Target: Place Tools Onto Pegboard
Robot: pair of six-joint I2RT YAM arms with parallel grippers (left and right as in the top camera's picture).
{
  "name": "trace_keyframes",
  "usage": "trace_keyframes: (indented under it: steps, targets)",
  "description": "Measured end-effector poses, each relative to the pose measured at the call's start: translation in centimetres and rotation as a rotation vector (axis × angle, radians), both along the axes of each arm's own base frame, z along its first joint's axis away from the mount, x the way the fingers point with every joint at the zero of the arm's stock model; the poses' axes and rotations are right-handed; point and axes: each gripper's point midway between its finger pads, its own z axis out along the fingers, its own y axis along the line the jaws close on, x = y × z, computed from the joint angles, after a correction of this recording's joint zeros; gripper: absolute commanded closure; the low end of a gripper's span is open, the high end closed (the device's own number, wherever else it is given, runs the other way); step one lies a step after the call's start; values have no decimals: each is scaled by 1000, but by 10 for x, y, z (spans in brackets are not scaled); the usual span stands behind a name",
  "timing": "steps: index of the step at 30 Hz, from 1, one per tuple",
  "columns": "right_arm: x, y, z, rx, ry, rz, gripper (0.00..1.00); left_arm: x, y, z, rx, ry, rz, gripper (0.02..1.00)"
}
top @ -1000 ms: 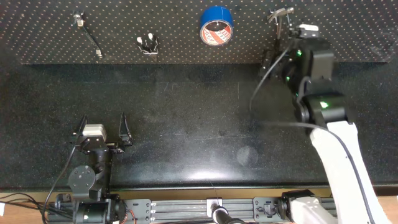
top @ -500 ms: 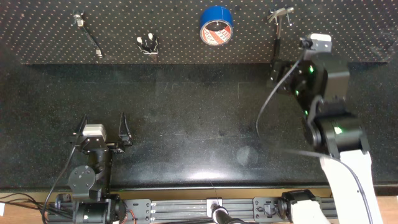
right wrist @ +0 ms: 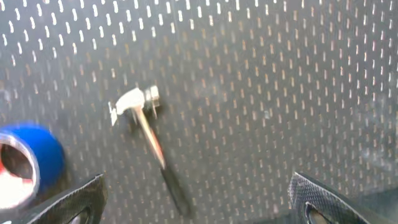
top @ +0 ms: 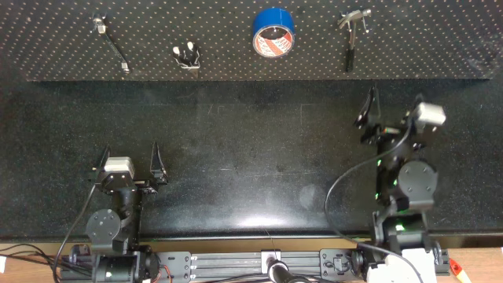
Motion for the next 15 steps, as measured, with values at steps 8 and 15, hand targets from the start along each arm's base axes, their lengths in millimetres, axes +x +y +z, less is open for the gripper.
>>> trace_keyframes:
  steps: [8, 15]
  targets:
    - [-29, -5, -56, 6, 20, -7, 51, 0, 0, 0, 0, 0, 0, 23]
    - [-42, 1, -94, 7, 110, 32, 49, 0, 0, 0, 0, 0, 0, 23]
